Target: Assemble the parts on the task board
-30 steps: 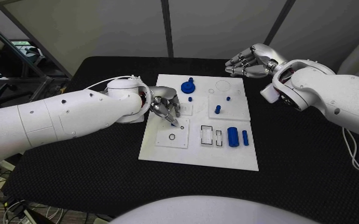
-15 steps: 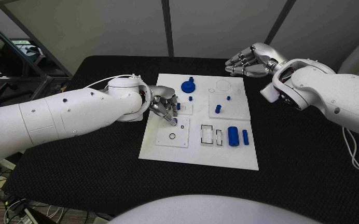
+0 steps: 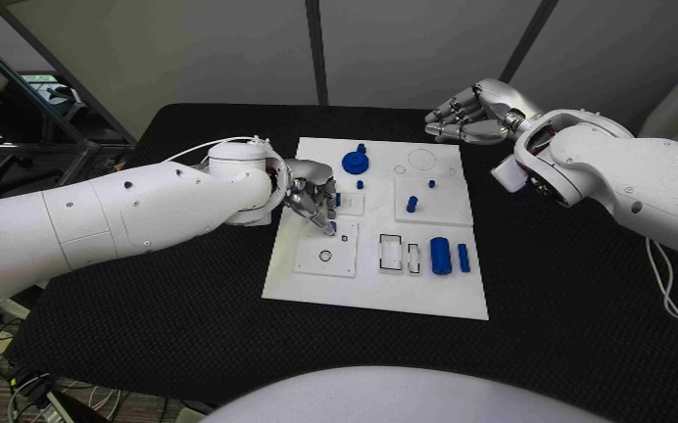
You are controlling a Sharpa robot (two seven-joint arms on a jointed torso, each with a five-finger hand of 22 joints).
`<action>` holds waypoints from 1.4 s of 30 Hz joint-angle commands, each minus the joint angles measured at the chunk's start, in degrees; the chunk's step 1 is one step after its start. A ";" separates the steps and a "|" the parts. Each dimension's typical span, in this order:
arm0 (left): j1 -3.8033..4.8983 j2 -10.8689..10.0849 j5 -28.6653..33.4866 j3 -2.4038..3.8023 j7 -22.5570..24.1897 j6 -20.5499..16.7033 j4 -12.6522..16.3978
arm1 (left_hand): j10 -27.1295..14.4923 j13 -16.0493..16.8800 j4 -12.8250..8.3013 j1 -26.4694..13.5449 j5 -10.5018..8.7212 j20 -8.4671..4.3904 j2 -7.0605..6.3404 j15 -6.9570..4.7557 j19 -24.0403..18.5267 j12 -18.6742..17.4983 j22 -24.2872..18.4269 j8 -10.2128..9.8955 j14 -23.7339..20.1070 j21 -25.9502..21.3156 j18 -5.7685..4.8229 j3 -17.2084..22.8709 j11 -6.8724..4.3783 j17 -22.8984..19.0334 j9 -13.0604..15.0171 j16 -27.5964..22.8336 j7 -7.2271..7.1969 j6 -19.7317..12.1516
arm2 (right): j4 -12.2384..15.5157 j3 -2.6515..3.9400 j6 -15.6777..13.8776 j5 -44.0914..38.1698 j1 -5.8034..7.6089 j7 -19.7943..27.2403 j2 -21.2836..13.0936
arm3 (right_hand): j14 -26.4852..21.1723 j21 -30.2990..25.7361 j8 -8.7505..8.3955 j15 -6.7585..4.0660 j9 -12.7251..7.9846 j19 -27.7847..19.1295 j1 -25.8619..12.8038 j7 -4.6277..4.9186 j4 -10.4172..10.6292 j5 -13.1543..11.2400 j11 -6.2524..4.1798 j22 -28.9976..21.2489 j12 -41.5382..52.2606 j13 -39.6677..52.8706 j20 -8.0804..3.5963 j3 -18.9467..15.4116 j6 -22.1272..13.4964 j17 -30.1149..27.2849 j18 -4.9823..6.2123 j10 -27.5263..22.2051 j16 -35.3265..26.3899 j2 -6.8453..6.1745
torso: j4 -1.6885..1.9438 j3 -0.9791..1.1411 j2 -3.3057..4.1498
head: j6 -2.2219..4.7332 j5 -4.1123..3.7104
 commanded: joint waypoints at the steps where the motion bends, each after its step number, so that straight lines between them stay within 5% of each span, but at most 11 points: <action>1: -0.16 0.19 -0.18 -0.16 -1.35 0.18 -0.48 | 0.58 0.15 -0.17 0.54 -0.14 -0.02 1.60 -0.26 2.17 0.17 10.12 -0.16 6.04 0.36 -0.64 -0.08 -0.01 15.03 -0.01 0.35 -0.16 0.93 | 0.09 0.03 0.31 -0.05 0.10 0.47 0.05 | -0.33 -0.21 0.05 -0.09 0.04 0.28 -0.20 0.02 0.03 0.20 -0.02 -0.07 0.13 -0.04 -0.05 0.18 -0.40 -0.06 0.35 -0.58 -0.11 0.46 | 0.02 0.03 -0.07 | -0.04 0.02; 11: -0.17 0.27 0.37 -0.16 -0.52 0.10 -0.80 | 0.86 0.39 -0.57 3.62 0.17 -0.49 8.21 -0.91 2.14 -0.22 10.53 -0.02 6.04 0.60 -0.66 3.41 -0.77 15.03 -0.14 0.35 -1.09 3.42 | 0.10 0.03 0.31 -0.05 0.10 0.53 0.02 | -0.31 -0.27 0.07 -0.11 0.04 0.32 -0.18 0.00 0.01 0.22 -0.03 -0.06 0.15 -0.04 -0.05 0.26 -0.38 -0.09 0.35 -0.56 -0.10 0.55 | 0.02 0.01 -0.06 | 0.07 -0.01; 16: -0.16 0.19 2.11 -0.16 -0.17 -0.18 -0.84 | 0.63 0.18 -0.87 4.33 0.30 -0.60 9.41 -0.98 2.12 -0.49 10.64 -0.30 6.04 0.60 -0.67 4.88 -0.82 15.03 -0.29 0.35 -1.10 3.38 | 0.08 0.03 0.33 -0.05 0.10 0.55 0.05 | -0.31 -0.27 0.07 -0.11 0.04 0.32 -0.18 0.00 0.01 0.22 -0.03 -0.06 0.15 -0.04 -0.05 0.26 -0.38 -0.09 0.35 -0.56 -0.10 0.55 | 0.02 0.01 -0.02 | 0.06 0.02; 27: -0.16 -0.30 7.36 -0.17 0.51 -4.28 -1.00 | 0.65 0.20 -2.84 5.70 0.27 -0.68 8.16 -0.96 2.05 -0.85 10.85 -0.22 6.04 0.46 -0.65 8.06 -0.81 15.03 -0.28 0.35 -1.05 4.41 | 0.00 0.03 0.35 -0.05 0.10 0.56 0.07 | -0.31 -0.27 0.07 -0.11 0.04 0.32 -0.18 0.00 0.01 0.22 -0.03 -0.06 0.15 -0.04 -0.05 0.26 -0.38 -0.09 0.35 -0.56 -0.10 0.55 | 0.06 0.04 -0.10 | 0.06 0.11; 42: -0.20 -1.25 14.72 -0.22 2.03 -9.57 -1.02 | 3.01 1.62 -6.58 2.60 0.49 -1.28 4.03 -1.70 2.14 -1.04 11.34 2.97 6.04 0.62 -0.70 18.27 -1.65 15.03 2.10 0.35 -1.92 7.97 | -0.05 0.03 0.43 -0.05 0.10 0.55 0.02 | -0.31 -0.27 0.07 -0.11 0.04 0.32 -0.18 0.00 0.01 0.22 -0.03 -0.06 0.15 -0.04 -0.05 0.26 -0.38 -0.09 0.35 -0.56 -0.10 0.55 | 0.01 0.02 -0.05 | 0.36 0.26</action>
